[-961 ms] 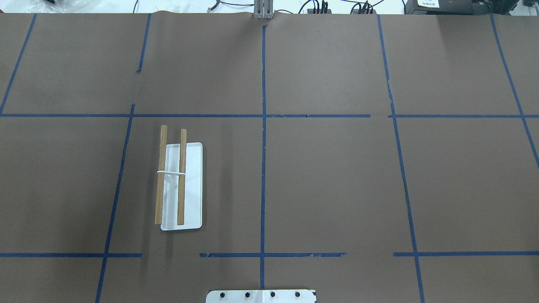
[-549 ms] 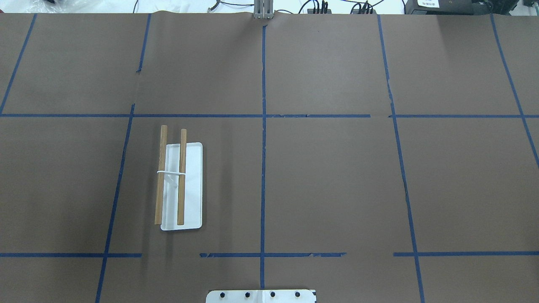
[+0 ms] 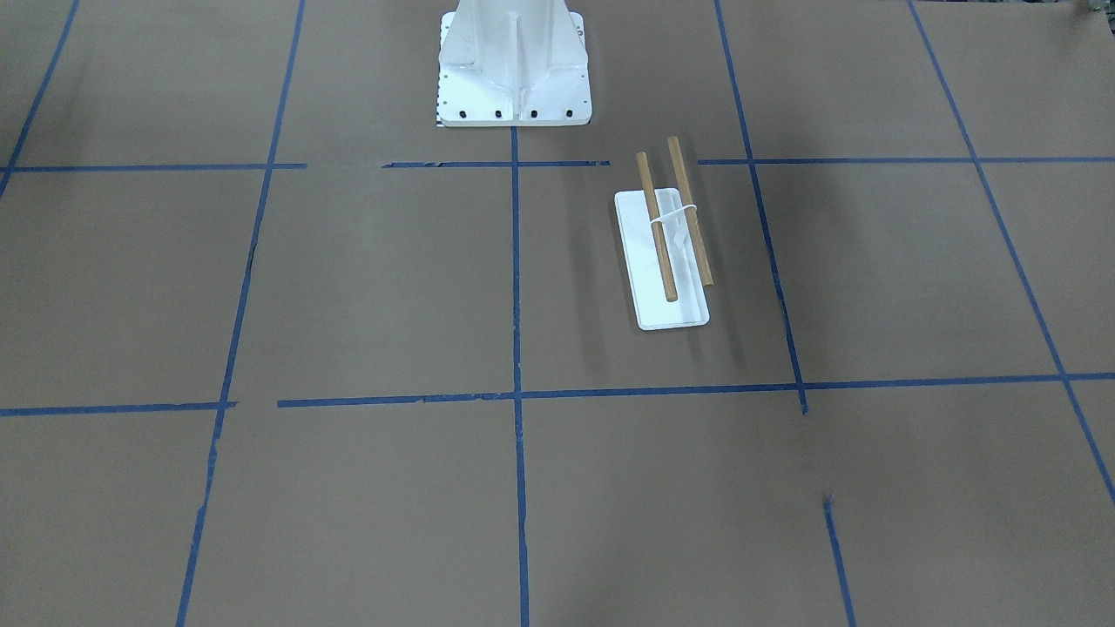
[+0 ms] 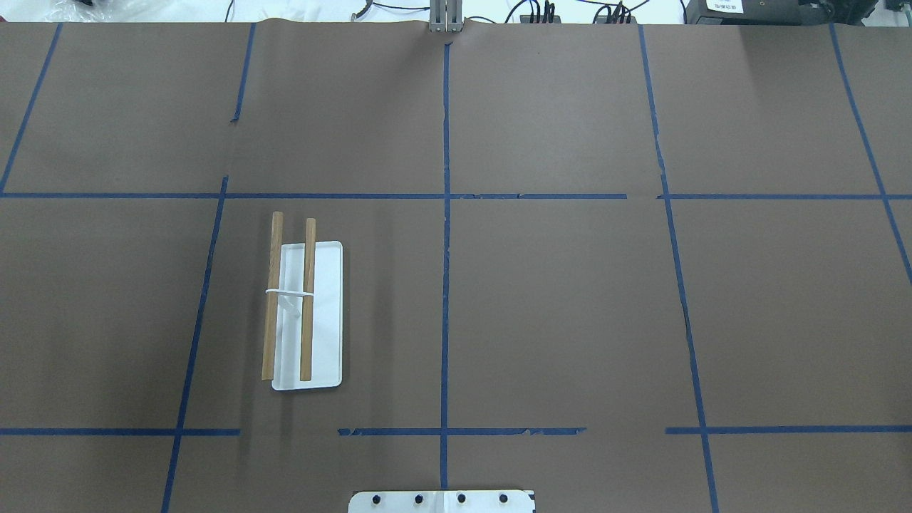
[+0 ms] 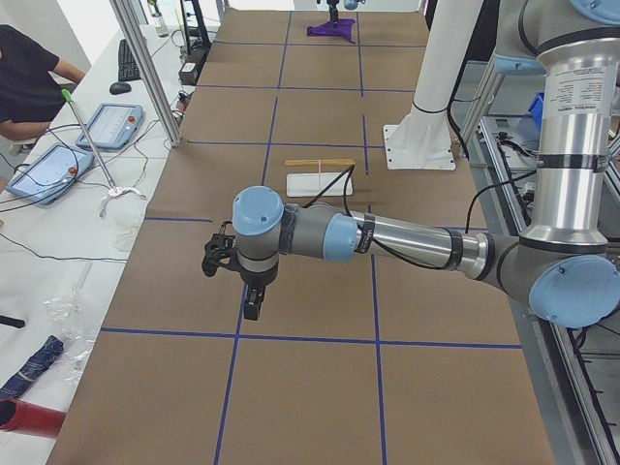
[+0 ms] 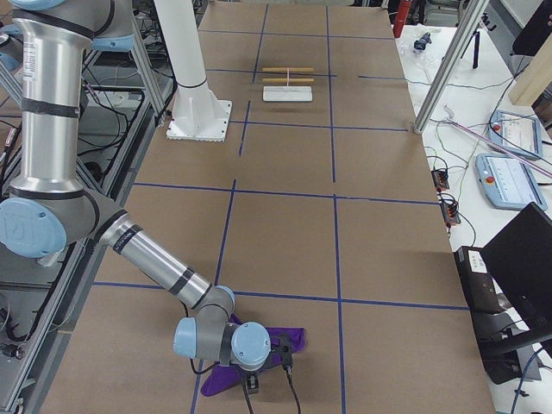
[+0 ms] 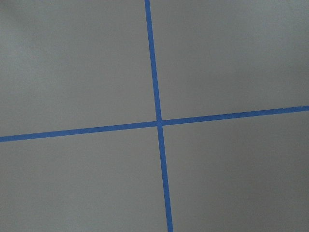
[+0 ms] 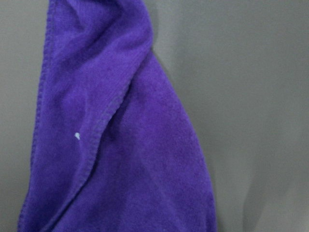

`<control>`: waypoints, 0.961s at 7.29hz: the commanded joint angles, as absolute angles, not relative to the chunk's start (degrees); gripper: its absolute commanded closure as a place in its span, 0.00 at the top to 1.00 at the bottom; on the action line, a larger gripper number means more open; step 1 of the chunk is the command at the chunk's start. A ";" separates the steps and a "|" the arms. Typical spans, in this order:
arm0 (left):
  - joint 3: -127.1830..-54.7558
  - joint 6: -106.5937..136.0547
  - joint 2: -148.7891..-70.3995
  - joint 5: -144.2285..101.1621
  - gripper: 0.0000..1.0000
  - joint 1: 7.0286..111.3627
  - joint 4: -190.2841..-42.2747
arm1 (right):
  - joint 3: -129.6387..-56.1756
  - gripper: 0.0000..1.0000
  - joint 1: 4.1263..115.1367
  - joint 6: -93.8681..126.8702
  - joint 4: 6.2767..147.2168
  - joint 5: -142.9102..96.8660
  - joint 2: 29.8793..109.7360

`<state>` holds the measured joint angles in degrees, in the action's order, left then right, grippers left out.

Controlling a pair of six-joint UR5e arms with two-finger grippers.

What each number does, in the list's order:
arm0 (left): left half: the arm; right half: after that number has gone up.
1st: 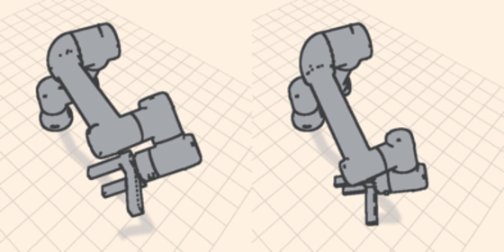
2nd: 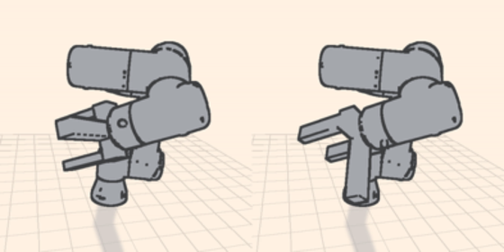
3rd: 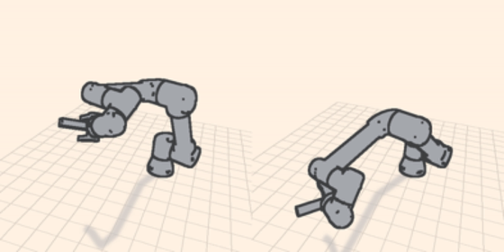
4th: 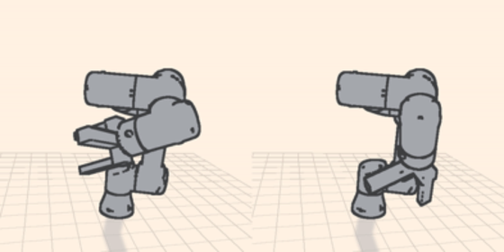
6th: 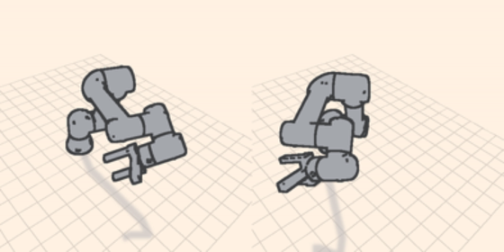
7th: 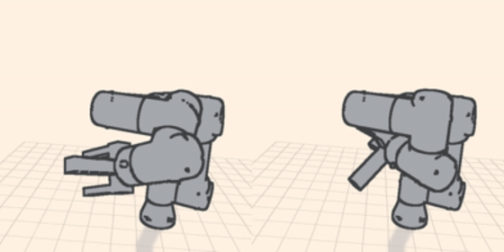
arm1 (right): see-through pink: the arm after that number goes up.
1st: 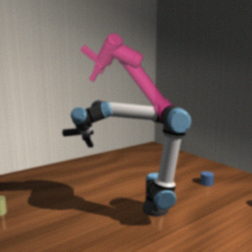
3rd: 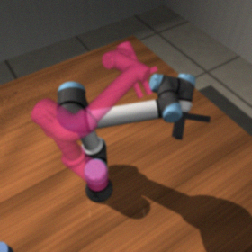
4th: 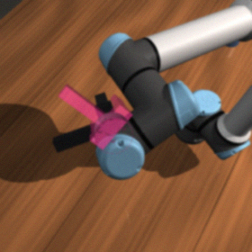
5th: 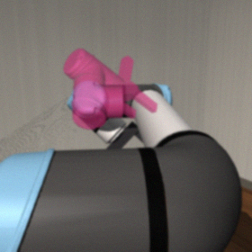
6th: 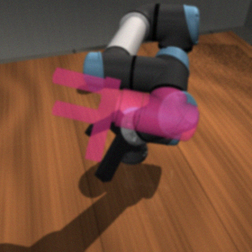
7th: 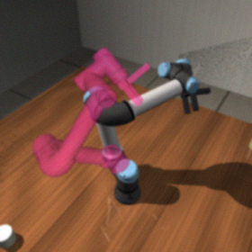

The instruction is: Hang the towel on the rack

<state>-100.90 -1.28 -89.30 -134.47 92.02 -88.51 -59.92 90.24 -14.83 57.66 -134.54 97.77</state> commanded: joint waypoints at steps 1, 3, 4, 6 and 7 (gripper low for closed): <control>-100.90 -1.32 -89.30 -134.47 1.00 92.02 -88.51 | -59.85 0.62 89.91 -14.85 57.66 -134.74 97.91; -100.99 -1.32 -89.30 -134.47 1.00 92.02 -88.51 | -59.94 0.00 89.74 -15.46 57.66 -134.65 97.91; -100.90 -1.32 -89.30 -134.47 1.00 92.02 -88.51 | -60.03 0.00 89.74 -16.77 57.66 -134.65 97.91; -100.90 -1.32 -89.30 -134.47 1.00 92.02 -88.51 | -61.25 0.00 89.82 -17.05 57.57 -134.65 97.65; -100.90 -1.32 -89.30 -134.47 1.00 92.02 -88.51 | -63.52 0.00 89.91 -16.96 57.48 -134.91 97.91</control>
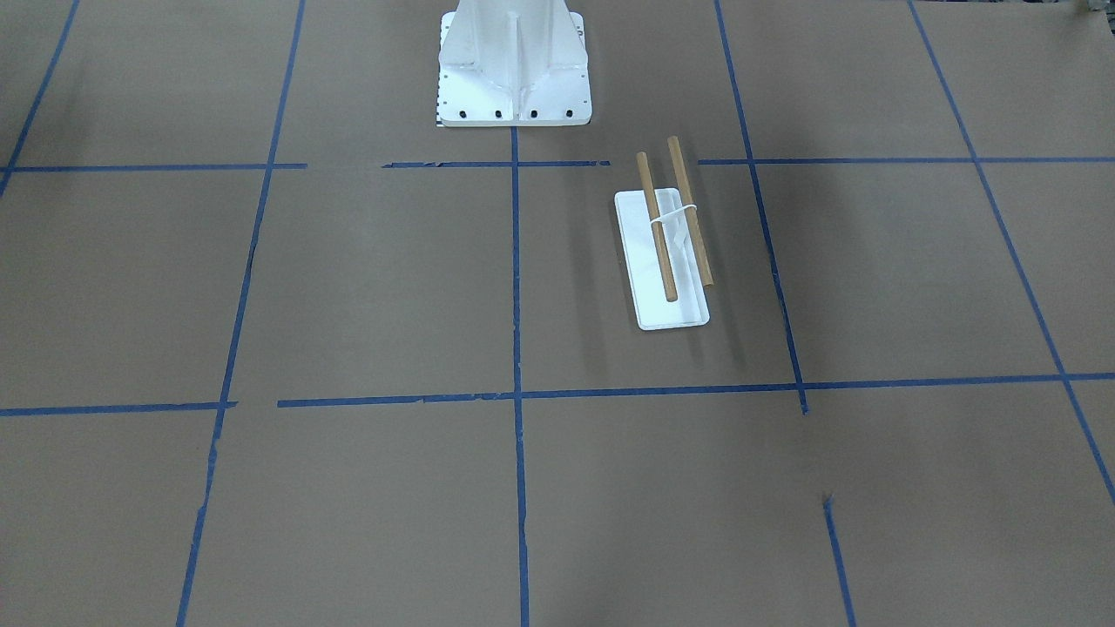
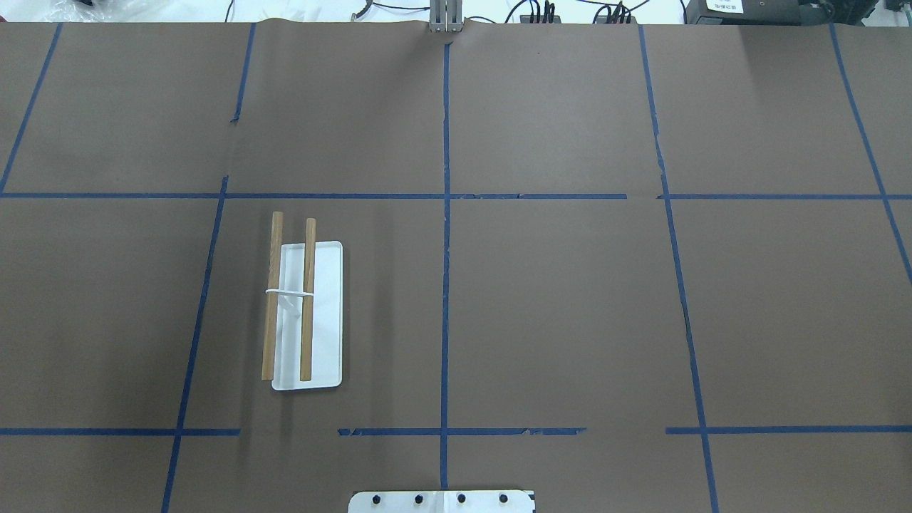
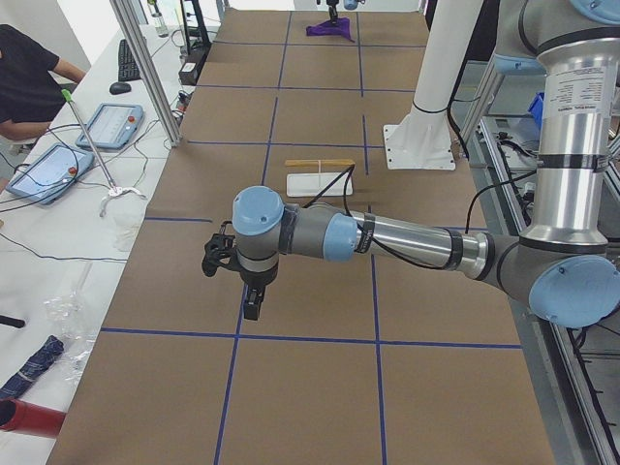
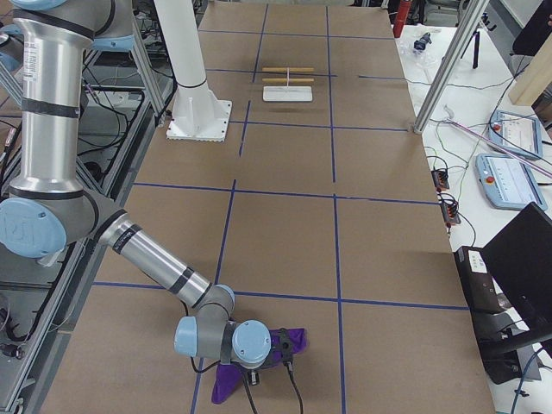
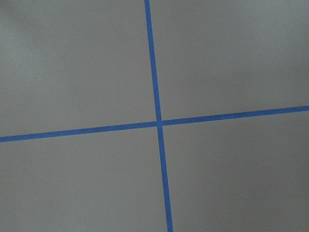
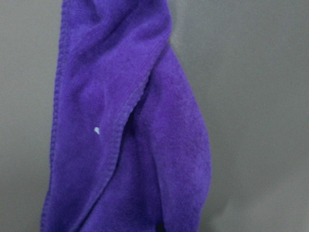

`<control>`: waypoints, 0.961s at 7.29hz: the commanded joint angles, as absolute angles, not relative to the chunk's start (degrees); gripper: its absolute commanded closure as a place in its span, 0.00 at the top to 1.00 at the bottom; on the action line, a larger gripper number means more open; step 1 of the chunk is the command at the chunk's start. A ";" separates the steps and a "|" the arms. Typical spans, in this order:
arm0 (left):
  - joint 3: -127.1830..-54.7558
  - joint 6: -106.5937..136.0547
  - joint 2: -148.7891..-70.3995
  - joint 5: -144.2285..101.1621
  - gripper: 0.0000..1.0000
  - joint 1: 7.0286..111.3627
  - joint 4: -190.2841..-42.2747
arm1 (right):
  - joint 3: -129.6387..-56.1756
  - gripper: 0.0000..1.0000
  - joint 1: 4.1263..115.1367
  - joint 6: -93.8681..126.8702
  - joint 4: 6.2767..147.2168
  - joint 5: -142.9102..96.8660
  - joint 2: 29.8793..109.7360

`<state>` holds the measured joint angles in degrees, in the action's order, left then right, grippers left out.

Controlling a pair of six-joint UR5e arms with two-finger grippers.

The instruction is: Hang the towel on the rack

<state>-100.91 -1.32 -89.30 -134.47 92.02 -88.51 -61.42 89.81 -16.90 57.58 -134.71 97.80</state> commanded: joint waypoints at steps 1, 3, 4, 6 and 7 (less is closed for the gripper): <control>-100.99 -1.23 -89.30 -134.47 1.00 92.02 -88.51 | -67.11 0.00 90.17 -17.05 57.57 -134.91 98.52; -100.90 -1.23 -89.38 -134.47 1.00 92.02 -88.94 | -77.64 0.00 94.72 -16.88 58.36 -134.74 99.58; -100.81 -1.14 -89.82 -134.47 1.00 92.02 -89.12 | -83.09 0.00 96.57 -16.79 62.01 -134.13 98.97; -100.81 -1.06 -89.91 -134.47 1.00 91.93 -91.22 | -96.87 0.00 95.45 -16.79 78.65 -128.10 93.04; -100.72 -1.05 -89.91 -134.47 1.00 91.93 -93.93 | -102.51 0.00 93.27 -16.00 88.58 -126.40 87.25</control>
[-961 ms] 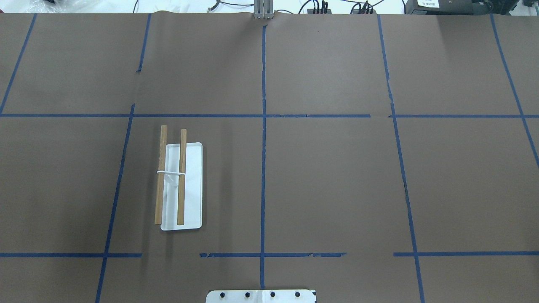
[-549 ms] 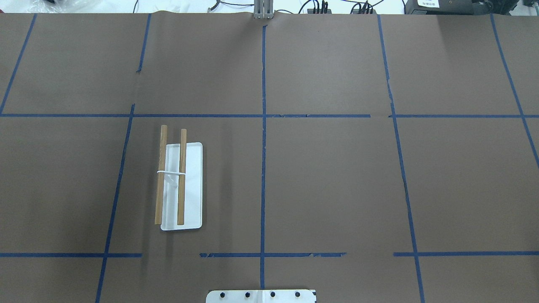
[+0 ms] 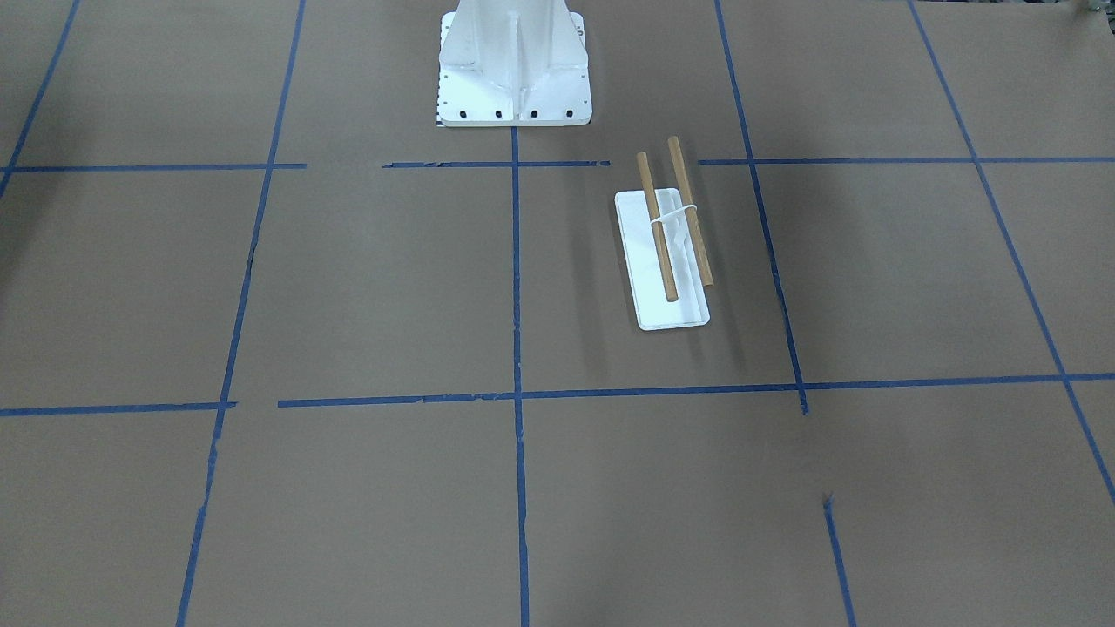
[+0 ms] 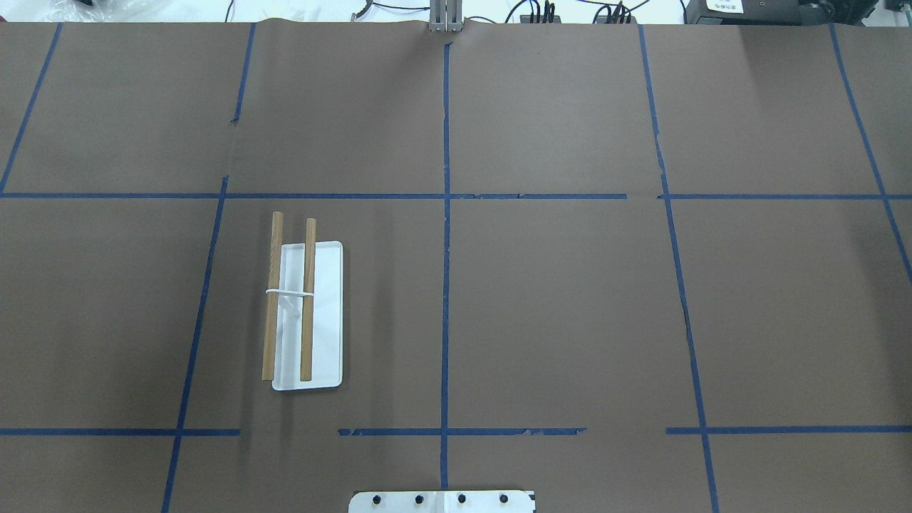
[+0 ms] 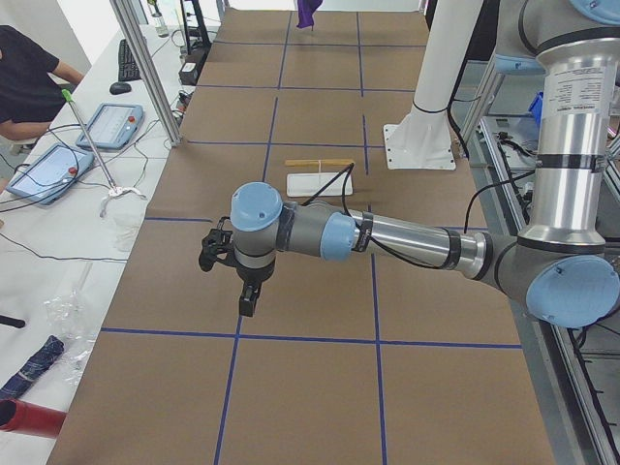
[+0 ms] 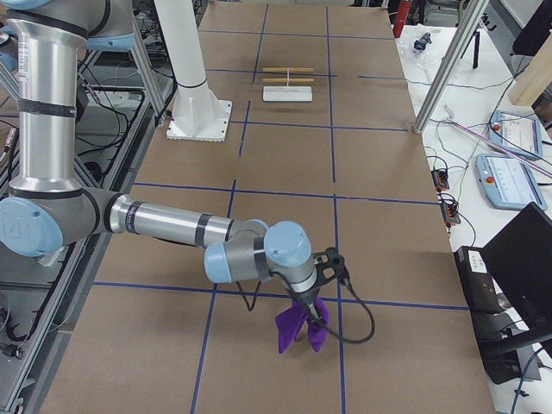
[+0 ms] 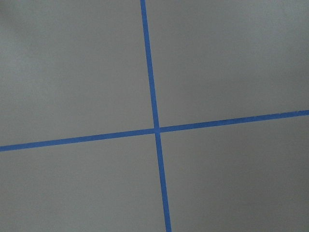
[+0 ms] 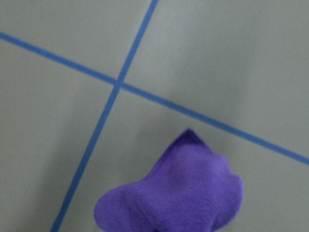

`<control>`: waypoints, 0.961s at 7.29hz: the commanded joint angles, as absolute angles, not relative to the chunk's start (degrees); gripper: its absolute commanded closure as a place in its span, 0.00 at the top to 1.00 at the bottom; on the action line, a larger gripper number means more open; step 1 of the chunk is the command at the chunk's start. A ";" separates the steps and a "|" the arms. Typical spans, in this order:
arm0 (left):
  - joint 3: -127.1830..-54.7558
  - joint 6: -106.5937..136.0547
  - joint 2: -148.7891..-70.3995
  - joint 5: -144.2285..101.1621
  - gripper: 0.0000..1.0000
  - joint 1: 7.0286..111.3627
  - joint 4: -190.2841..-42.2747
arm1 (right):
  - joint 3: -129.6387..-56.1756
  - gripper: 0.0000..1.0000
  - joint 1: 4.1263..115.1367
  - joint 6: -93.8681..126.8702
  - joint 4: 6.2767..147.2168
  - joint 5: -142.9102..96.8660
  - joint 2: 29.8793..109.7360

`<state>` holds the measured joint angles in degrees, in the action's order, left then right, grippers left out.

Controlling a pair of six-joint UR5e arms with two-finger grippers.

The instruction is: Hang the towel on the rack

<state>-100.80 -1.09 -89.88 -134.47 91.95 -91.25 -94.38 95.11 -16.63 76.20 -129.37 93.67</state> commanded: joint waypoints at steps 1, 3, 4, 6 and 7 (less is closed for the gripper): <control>-100.03 -1.05 -89.91 -134.39 1.00 91.93 -96.04 | -104.66 0.00 90.73 -14.60 90.94 -127.34 82.40; -100.11 -0.88 -90.70 -134.47 1.00 90.45 -96.94 | -107.48 0.00 80.21 4.99 88.61 -128.58 74.41; -100.11 -0.88 -92.53 -134.47 1.00 89.57 -96.94 | -108.45 0.00 73.80 16.41 86.24 -127.45 70.79; -99.93 11.68 -94.30 -134.38 1.00 85.29 -108.55 | -108.54 0.00 62.72 31.83 75.21 -119.91 67.42; -98.80 23.78 -94.39 -134.30 1.00 81.51 -119.07 | -108.89 0.00 58.14 42.00 67.40 -117.36 67.33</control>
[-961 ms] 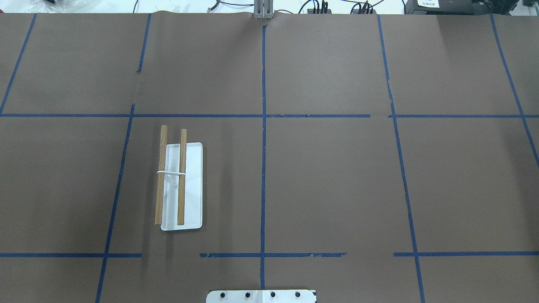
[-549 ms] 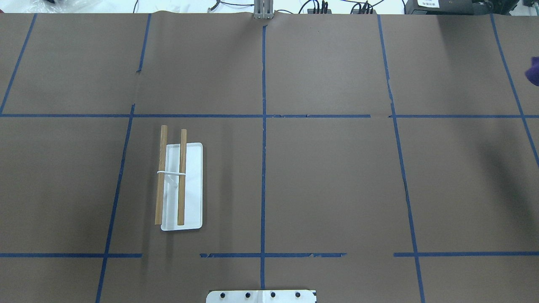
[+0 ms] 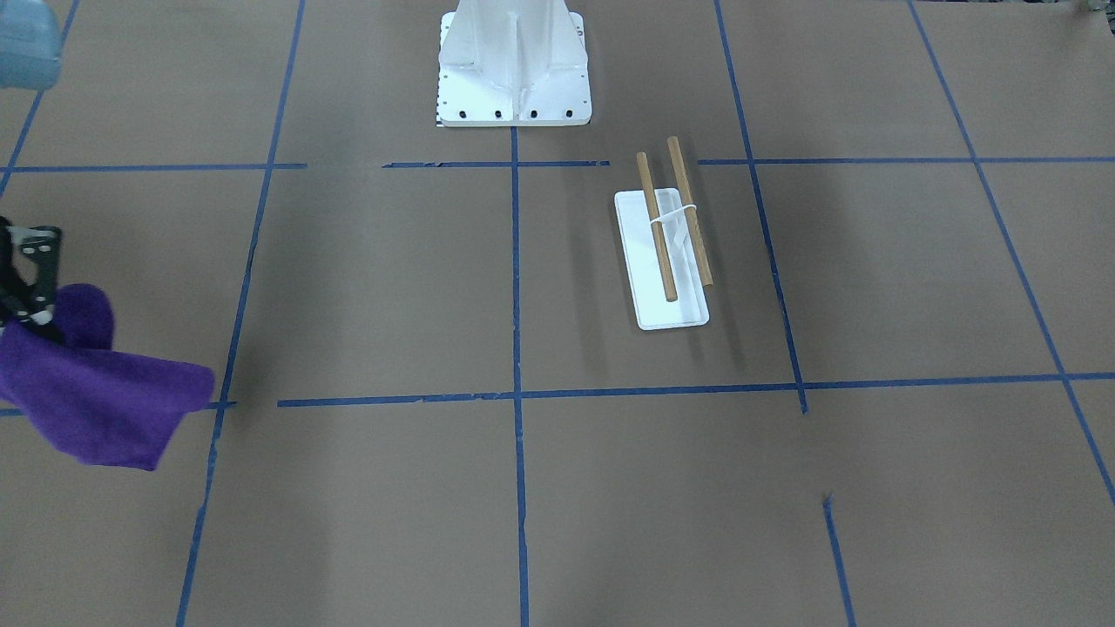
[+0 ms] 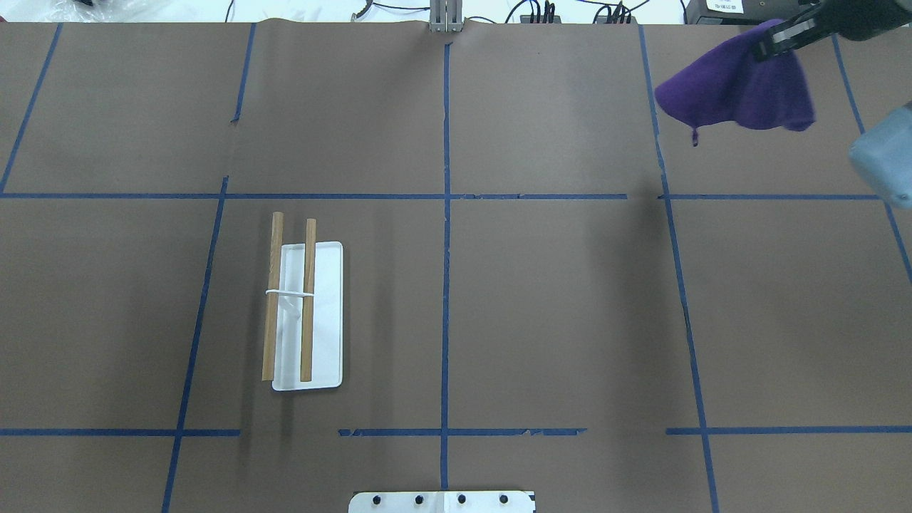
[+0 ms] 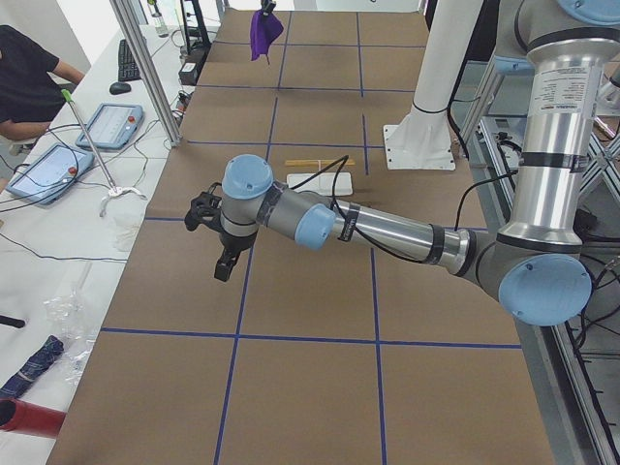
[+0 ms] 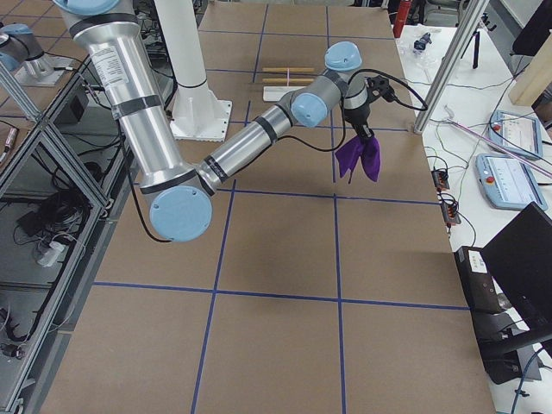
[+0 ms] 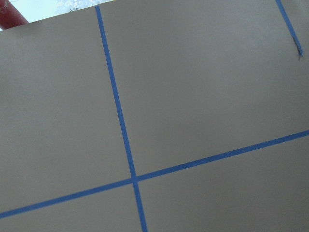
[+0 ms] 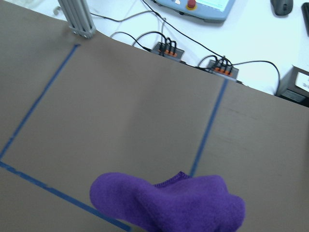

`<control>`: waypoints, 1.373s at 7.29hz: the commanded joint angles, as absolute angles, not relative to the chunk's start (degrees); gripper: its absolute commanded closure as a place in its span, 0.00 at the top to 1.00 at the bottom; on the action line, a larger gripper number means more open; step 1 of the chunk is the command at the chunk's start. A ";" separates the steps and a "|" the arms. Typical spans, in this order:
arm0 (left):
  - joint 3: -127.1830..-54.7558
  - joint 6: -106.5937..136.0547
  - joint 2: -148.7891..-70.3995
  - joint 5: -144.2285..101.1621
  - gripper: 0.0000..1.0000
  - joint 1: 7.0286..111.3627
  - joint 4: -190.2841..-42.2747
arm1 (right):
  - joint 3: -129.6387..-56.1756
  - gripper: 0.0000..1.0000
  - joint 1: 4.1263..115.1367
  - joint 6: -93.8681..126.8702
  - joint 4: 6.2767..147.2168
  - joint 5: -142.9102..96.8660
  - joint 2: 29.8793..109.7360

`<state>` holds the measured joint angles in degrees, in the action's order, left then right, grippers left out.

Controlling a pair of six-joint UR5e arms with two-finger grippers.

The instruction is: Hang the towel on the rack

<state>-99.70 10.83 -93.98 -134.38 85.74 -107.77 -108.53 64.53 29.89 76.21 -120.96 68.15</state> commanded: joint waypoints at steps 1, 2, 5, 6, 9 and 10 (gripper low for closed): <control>-97.14 36.09 -94.92 -134.21 1.00 77.47 -129.71 | -109.07 0.00 53.05 50.97 58.62 -112.81 67.41; -96.16 47.26 -96.31 -134.12 1.00 74.82 -136.86 | -109.86 0.00 46.99 55.68 53.49 -106.41 67.59; -96.07 70.16 -100.54 -133.86 1.00 69.98 -148.92 | -112.23 0.00 29.67 61.08 43.00 -87.17 67.06; -95.80 76.84 -101.94 -132.90 1.00 68.66 -154.19 | -112.93 0.00 26.57 61.08 40.28 -83.88 67.06; -96.68 102.49 -110.54 -127.19 1.00 61.55 -157.06 | -115.66 0.00 24.35 61.26 39.99 -80.42 64.17; -96.85 109.01 -114.05 -123.09 1.00 56.83 -157.15 | -116.62 0.00 24.35 61.26 39.90 -80.42 63.99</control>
